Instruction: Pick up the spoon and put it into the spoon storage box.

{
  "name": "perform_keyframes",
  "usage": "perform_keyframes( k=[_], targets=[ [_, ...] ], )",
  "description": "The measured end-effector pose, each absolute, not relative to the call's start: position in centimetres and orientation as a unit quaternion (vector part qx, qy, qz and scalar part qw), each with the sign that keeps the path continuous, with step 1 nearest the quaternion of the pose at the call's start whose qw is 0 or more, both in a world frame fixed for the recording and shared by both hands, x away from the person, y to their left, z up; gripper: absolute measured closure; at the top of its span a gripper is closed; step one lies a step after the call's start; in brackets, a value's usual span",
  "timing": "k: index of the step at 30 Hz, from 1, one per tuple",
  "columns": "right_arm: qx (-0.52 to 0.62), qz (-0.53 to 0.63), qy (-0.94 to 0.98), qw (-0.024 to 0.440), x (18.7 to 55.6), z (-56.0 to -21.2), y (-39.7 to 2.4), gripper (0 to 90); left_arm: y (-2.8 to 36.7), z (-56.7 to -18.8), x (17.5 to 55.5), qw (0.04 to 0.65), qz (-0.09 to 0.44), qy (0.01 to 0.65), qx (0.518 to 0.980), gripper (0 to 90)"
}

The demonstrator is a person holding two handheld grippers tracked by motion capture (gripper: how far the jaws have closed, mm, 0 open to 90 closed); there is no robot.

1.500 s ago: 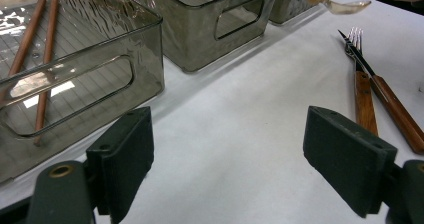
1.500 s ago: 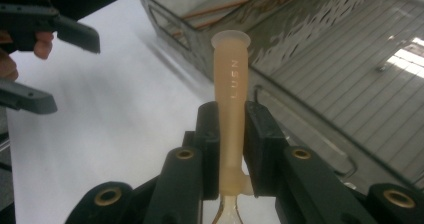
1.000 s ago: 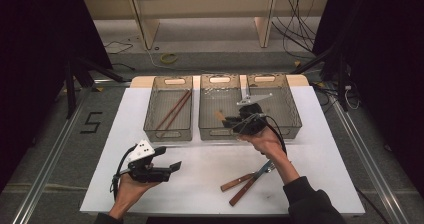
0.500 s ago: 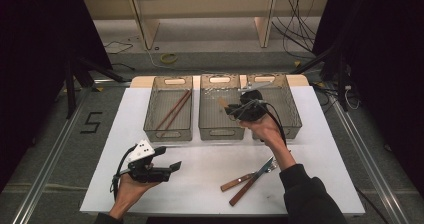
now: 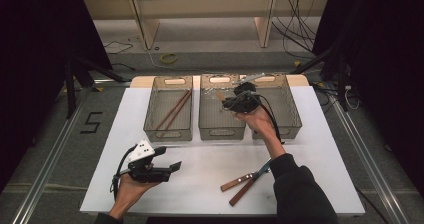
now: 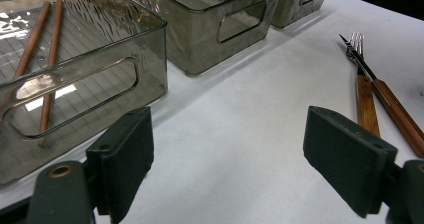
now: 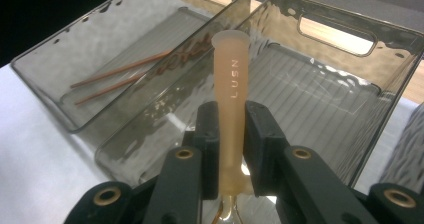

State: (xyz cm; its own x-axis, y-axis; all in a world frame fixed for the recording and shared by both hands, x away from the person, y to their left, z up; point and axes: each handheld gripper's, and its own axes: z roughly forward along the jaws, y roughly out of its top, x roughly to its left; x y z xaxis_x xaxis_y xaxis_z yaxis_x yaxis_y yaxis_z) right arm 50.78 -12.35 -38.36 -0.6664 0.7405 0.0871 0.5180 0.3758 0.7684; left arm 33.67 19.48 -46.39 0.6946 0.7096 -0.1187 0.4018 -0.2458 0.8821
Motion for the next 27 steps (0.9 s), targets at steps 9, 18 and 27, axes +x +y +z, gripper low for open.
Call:
perform_keyframes(
  k=[9, 18, 27],
  targets=[
    [0.397, 0.397, 0.816, 0.138, 51.9, -39.2, -12.0, 78.1, 19.4, -46.4, 33.7, 0.498, 0.153, 0.359, 0.774, 19.6],
    [0.407, 0.391, 0.814, 0.137, 52.5, -39.9, -11.7, 77.9, 19.4, -46.4, 33.7, 0.499, 0.153, 0.359, 0.774, 19.6],
    [0.414, 0.387, 0.813, 0.13, 52.8, -40.6, -11.5, 77.7, 19.5, -46.4, 33.7, 0.499, 0.151, 0.36, 0.774, 19.6]
  ],
)
